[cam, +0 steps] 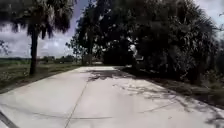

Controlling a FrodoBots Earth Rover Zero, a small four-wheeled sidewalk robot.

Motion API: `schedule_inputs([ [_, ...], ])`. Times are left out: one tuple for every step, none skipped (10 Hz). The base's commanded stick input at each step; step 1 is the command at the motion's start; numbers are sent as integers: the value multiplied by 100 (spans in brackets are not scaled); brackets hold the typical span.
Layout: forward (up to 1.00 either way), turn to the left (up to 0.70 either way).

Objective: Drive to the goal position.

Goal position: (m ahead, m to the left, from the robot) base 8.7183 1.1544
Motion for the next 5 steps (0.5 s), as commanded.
schedule_inputs([
  [83, 0],
  [83, 0],
  [83, 0],
  [83, 0],
  [83, 0],
])
